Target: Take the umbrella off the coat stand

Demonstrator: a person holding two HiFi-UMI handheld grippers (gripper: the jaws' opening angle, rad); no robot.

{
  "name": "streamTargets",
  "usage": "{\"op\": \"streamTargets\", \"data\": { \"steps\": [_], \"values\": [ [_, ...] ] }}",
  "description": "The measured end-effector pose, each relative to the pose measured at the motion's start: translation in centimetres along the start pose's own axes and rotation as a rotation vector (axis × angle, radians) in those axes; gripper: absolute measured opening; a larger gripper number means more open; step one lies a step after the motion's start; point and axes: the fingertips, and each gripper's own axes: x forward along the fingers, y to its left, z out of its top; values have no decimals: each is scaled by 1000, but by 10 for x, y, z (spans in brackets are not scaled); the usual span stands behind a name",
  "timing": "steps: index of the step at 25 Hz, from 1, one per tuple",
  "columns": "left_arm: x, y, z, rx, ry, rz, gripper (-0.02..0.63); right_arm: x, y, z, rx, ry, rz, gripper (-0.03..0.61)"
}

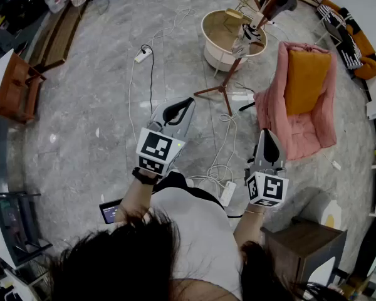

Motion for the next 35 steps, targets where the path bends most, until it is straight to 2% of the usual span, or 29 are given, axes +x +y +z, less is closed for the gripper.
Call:
{"op": "streamTargets", "data": {
  "steps": [6, 12, 17, 25, 35],
  "values": [
    [-10, -6, -2, -18, 5, 19, 58, -3, 1, -4, 35, -6, 47, 5],
    [-3, 11, -6, -24, 8, 52, 58, 18, 8, -5, 52, -10, 104, 8],
    [18, 32, -8, -33, 6, 47, 59, 50, 12, -6, 59, -2, 122, 28],
    [73, 94, 4, -27, -2, 16, 58, 135, 24, 0, 77, 18, 138, 88],
    [123, 202, 12, -21, -10, 20, 59, 246, 44, 17, 97, 20, 98, 161]
  ]
}}
